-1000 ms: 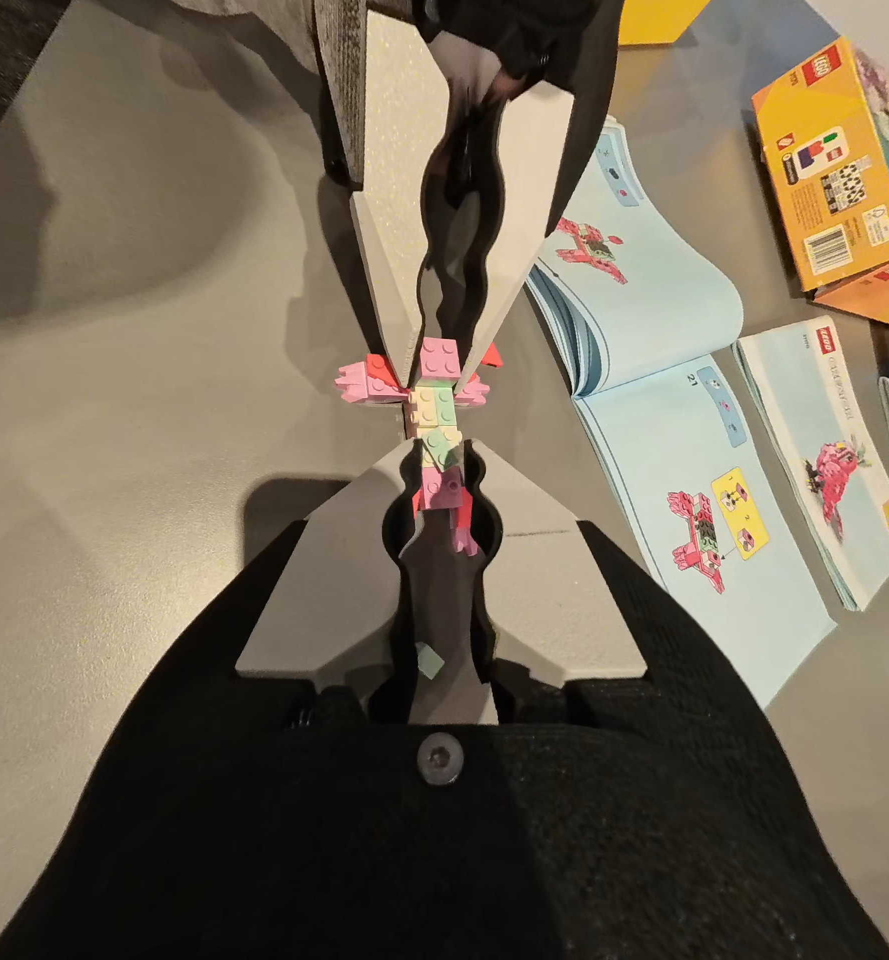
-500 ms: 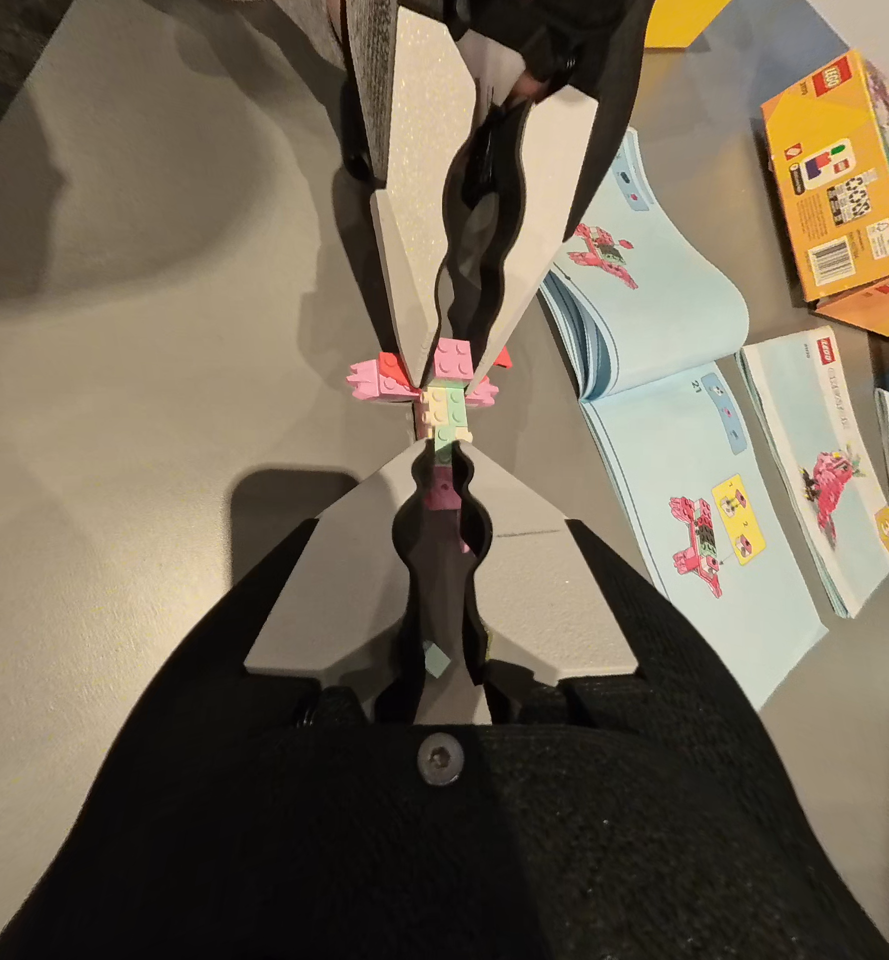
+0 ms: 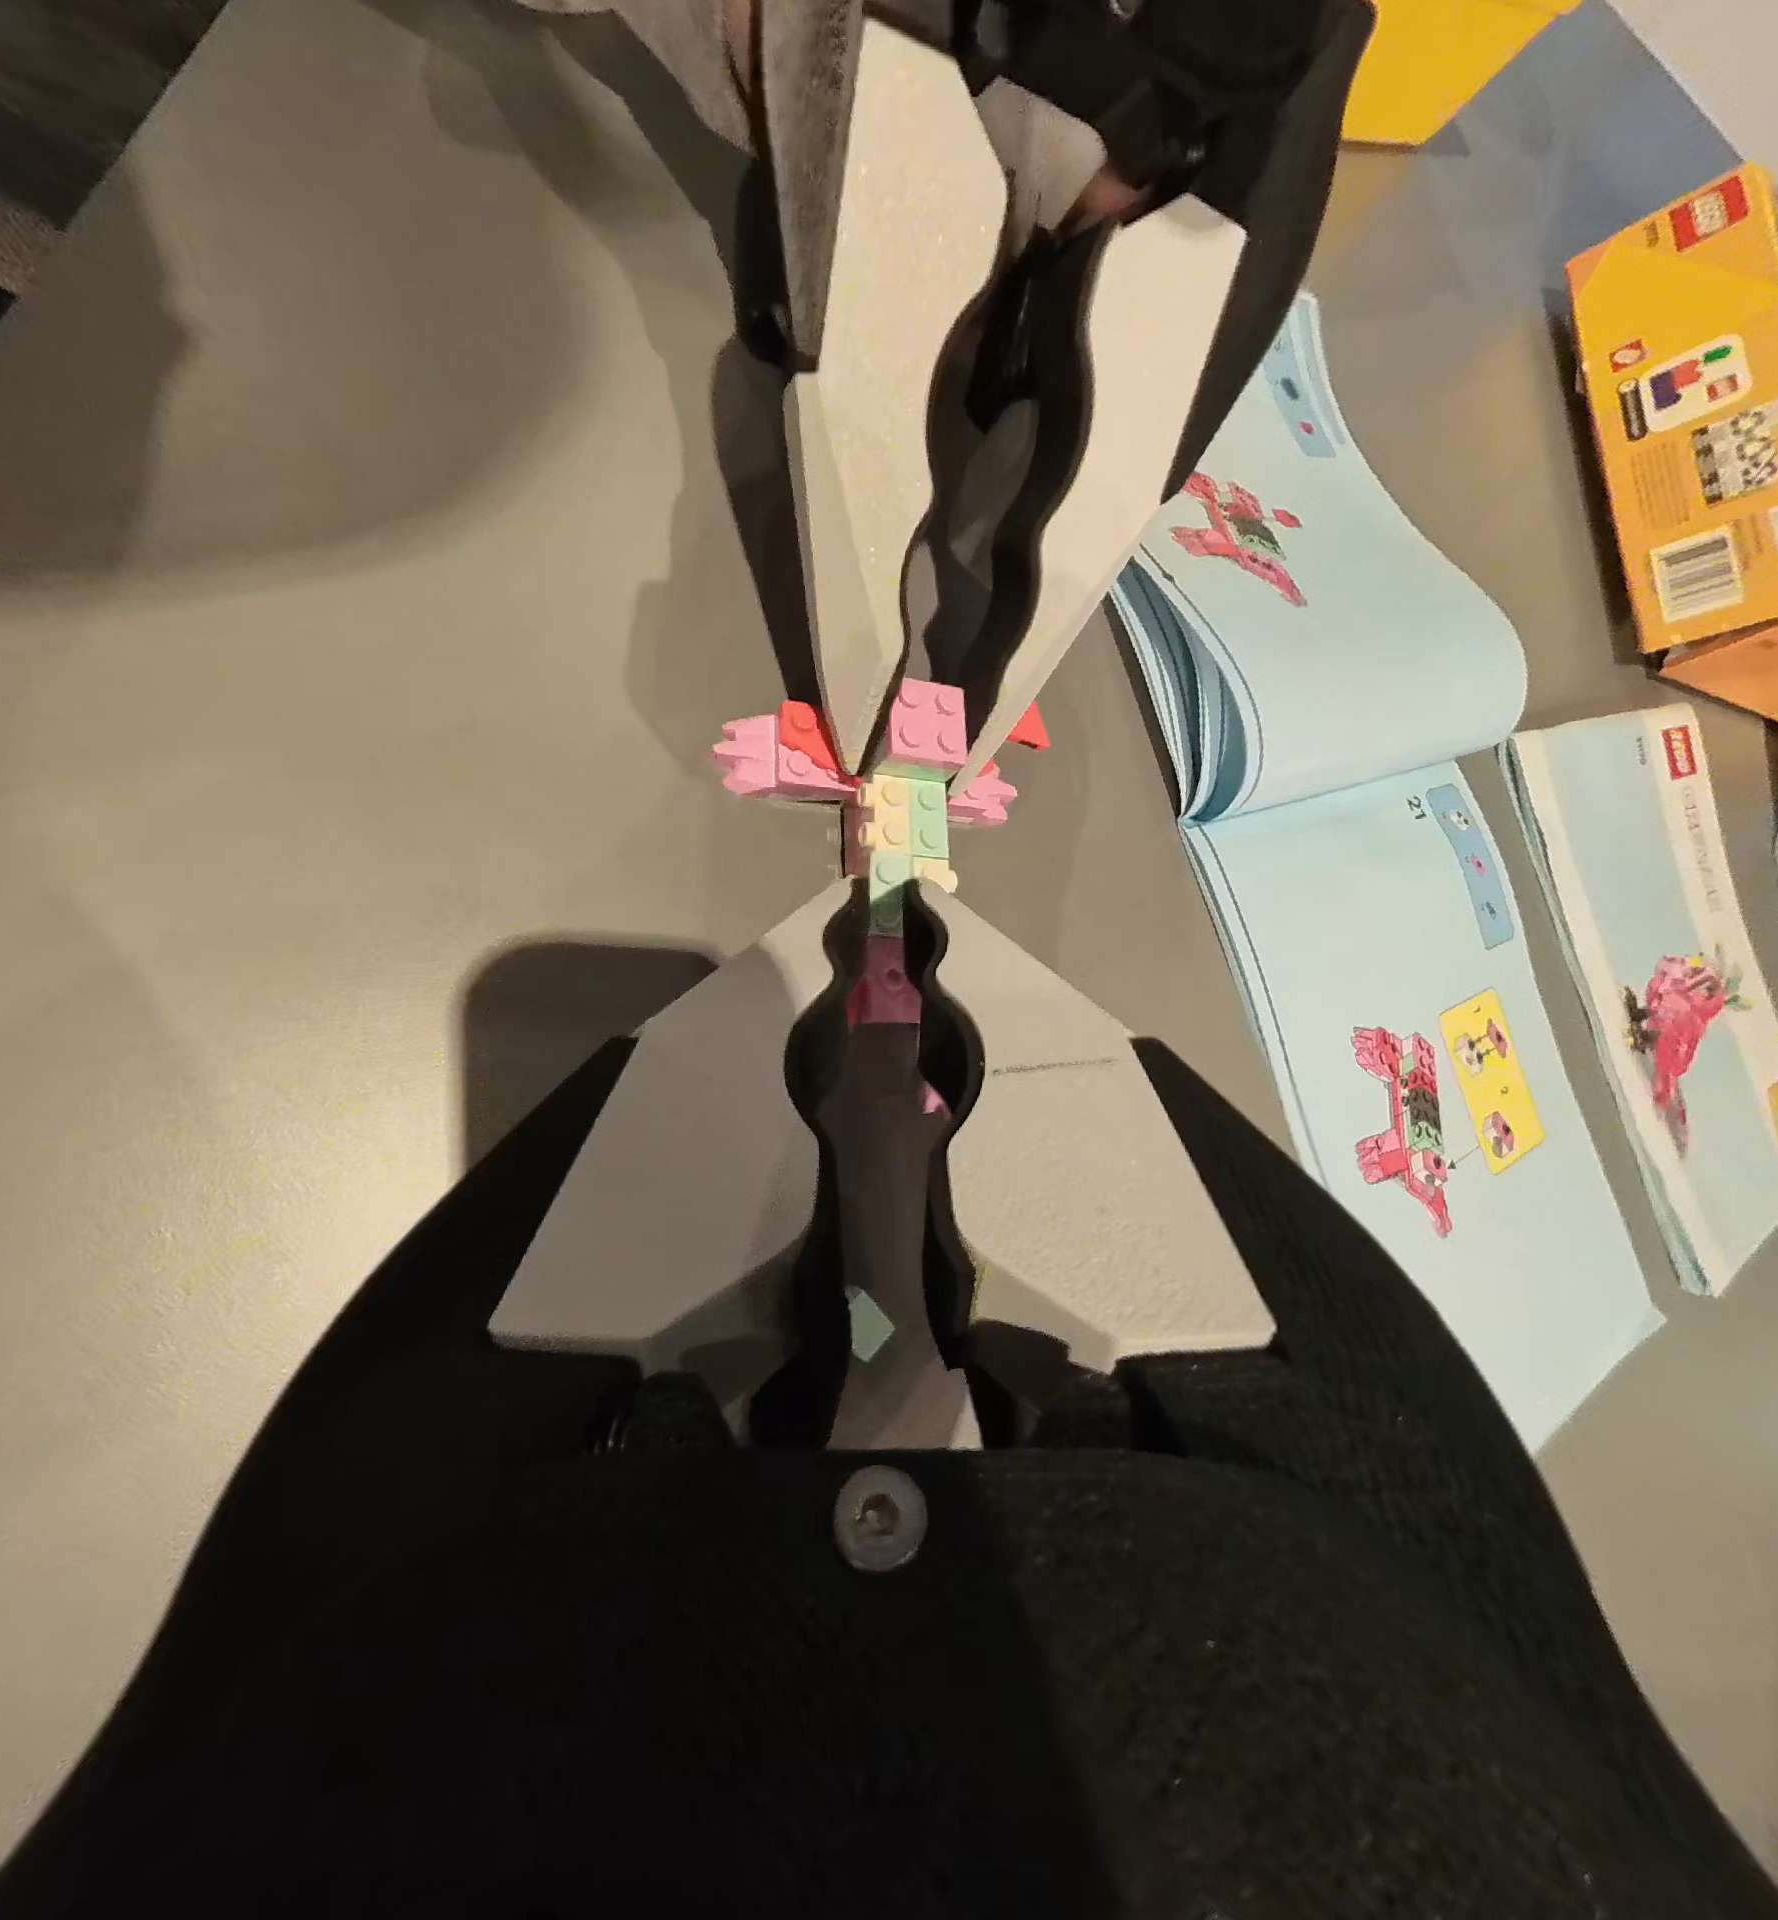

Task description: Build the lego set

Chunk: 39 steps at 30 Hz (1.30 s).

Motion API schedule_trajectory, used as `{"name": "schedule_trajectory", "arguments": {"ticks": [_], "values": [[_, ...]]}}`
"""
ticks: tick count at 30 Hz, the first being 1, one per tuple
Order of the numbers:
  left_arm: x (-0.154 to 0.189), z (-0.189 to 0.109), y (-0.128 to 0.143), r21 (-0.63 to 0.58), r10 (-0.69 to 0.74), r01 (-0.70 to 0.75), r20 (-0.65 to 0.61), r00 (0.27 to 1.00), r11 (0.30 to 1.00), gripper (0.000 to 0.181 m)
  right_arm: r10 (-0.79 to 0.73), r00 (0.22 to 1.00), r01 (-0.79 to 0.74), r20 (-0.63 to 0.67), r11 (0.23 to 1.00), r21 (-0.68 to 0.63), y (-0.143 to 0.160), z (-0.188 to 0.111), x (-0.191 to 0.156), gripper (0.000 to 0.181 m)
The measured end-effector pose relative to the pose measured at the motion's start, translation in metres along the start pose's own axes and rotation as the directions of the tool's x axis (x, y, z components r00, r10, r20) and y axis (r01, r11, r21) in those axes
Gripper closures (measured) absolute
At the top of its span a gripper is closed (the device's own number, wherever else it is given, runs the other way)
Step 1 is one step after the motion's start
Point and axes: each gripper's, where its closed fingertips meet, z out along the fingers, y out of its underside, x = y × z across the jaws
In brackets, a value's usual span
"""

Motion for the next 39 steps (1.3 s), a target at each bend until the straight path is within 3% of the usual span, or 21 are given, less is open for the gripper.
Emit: {"name": "schedule_trajectory", "arguments": {"ticks": [14, 18, 25, 31, 34, 39], "values": [[-0.001, 0.000, 0.000, -0.001, -0.019, 0.019, -0.006, 1.000, 1.000, 0.164, -0.031, 0.999, 0.031, -0.019, 0.999, -0.015, 0.001, 0.001, 0.002, 0.176], [-0.002, 0.002, 0.002, -0.018, -0.028, 0.028, 0.007, 1.000, 0.999, 0.152, -0.033, 0.999, 0.033, -0.028, 0.999, -0.014, 0.001, 0.002, 0.003, 0.176], [-0.001, 0.007, 0.009, -0.074, -0.020, 0.021, 0.005, 1.000, 0.997, 0.160, -0.041, 0.998, 0.040, -0.044, 0.999, -0.025, 0.003, 0.003, 0.004, 0.172], [0.007, 0.002, 0.009, -0.061, -0.094, 0.089, -0.083, 0.992, 0.994, 0.138, -0.040, 0.995, 0.040, -0.093, 0.999, -0.003, -0.001, -0.002, 0.010, 0.166], [0.005, -0.007, 0.003, -0.010, -0.168, 0.168, -0.126, 0.978, 0.986, 0.140, -0.027, 0.990, 0.032, -0.138, 0.999, 0.033, -0.006, -0.006, 0.011, 0.158], [0.002, -0.007, 0.008, -0.034, -0.134, 0.132, -0.095, 0.986, 0.991, 0.153, -0.085, 0.967, 0.098, -0.241, 0.994, 0.044, -0.020, -0.008, 0.012, 0.147]]}}
